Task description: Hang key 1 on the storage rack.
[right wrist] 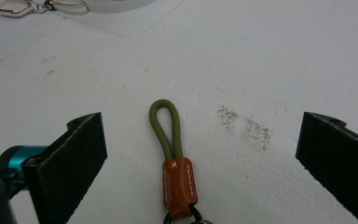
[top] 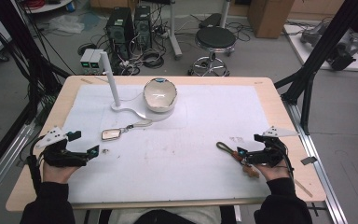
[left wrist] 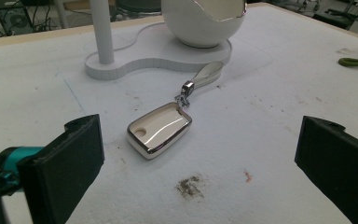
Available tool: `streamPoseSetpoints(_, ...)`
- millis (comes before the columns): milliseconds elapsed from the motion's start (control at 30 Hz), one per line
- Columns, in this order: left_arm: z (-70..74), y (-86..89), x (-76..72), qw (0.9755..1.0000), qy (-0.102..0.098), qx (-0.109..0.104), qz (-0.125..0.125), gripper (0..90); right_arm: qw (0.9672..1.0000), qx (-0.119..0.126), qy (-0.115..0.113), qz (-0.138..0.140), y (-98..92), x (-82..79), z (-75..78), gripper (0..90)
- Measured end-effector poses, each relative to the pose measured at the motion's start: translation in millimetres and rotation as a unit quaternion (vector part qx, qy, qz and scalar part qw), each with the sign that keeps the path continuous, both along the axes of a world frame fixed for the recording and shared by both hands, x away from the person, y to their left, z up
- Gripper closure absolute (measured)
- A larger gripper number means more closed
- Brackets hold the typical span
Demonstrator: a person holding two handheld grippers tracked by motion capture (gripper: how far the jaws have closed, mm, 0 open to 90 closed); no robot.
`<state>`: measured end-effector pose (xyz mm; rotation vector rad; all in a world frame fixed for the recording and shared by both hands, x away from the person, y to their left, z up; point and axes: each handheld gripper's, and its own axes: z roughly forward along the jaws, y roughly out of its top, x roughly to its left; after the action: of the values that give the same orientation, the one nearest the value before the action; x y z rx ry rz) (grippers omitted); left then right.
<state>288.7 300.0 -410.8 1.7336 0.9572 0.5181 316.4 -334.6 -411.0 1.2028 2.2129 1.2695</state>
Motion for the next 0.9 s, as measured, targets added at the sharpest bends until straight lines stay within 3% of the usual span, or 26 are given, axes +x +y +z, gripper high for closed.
streamPoseSetpoints(433,-0.7,-0.7,0.5,1.0000,0.003,-0.001,-0.005,1.7,0.9999,-0.005,-0.010,-0.010,-1.1,-1.2,2.3,0.7)
streamPoseSetpoints(900,-1.7,-0.8,1.1,1.0000,0.001,-0.001,-0.004,1.7,0.9997,-0.025,0.004,-0.004,7.3,1.7,-0.3,0.8)
